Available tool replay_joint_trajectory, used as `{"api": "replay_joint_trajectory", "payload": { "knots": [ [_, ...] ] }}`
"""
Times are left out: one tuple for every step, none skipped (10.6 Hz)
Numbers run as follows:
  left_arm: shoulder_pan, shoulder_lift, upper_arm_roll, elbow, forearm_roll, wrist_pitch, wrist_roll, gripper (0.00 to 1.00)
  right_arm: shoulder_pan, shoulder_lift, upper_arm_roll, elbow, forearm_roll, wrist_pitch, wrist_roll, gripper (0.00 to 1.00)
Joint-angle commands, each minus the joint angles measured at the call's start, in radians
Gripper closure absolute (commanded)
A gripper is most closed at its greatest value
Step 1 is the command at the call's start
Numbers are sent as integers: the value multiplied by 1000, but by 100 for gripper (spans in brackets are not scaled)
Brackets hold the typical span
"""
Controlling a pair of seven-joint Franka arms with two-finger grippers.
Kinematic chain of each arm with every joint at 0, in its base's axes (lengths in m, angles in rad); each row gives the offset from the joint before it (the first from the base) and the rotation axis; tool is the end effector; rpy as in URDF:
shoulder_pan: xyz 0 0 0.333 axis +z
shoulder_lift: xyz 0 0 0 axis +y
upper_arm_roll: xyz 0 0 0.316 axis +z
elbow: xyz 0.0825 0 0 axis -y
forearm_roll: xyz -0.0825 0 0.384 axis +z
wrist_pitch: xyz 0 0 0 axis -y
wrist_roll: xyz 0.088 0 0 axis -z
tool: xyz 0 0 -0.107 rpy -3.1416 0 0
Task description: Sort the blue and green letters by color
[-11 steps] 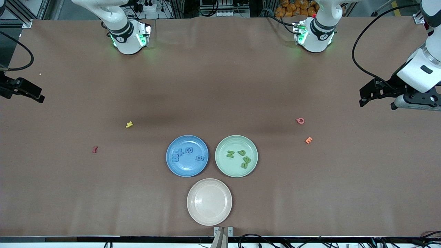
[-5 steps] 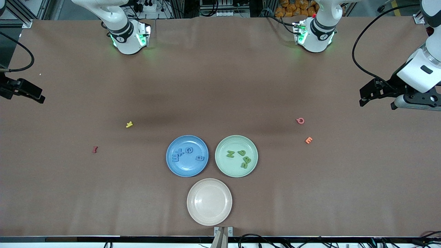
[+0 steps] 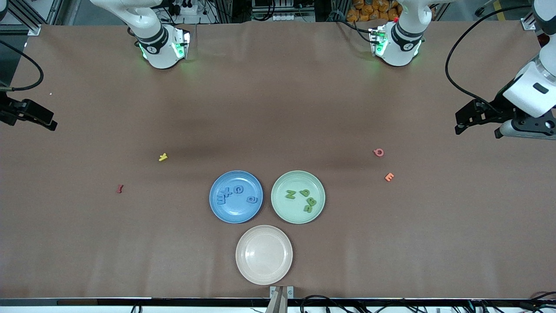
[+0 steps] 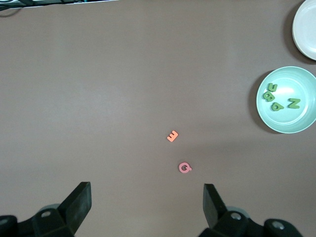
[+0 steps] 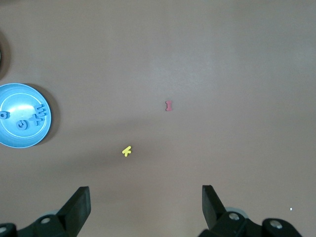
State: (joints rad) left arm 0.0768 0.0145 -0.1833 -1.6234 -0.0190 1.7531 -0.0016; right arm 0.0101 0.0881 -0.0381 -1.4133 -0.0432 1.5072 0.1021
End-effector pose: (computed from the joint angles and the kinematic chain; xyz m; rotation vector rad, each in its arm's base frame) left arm 0.5720 -0.0621 0.6083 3.1048 -0.1590 0.1776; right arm 0.5756 -0.0199 0.6431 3.0885 -0.2054 0.0117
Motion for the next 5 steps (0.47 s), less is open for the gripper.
{"api": "replay_joint_trajectory", "payload": {
  "knots": [
    [20, -13, -4, 2, -13, -27, 8, 0, -2, -1, 1, 2, 19, -5, -13, 0],
    [20, -13, -4, 2, -13, -33, 6, 0, -2, -1, 1, 2, 19, -7, -13, 0],
    [20, -11, -4, 2, -13, -34, 6, 0, -2, -1, 1, 2, 19, -7, -13, 0],
    [20, -11, -4, 2, -13, -34, 5, 0, -1, -1, 1, 1, 19, -2, -13, 0],
    [20, -11, -2, 2, -12, -34, 3, 0, -2, -1, 1, 1, 19, -4, -13, 0]
  ]
}}
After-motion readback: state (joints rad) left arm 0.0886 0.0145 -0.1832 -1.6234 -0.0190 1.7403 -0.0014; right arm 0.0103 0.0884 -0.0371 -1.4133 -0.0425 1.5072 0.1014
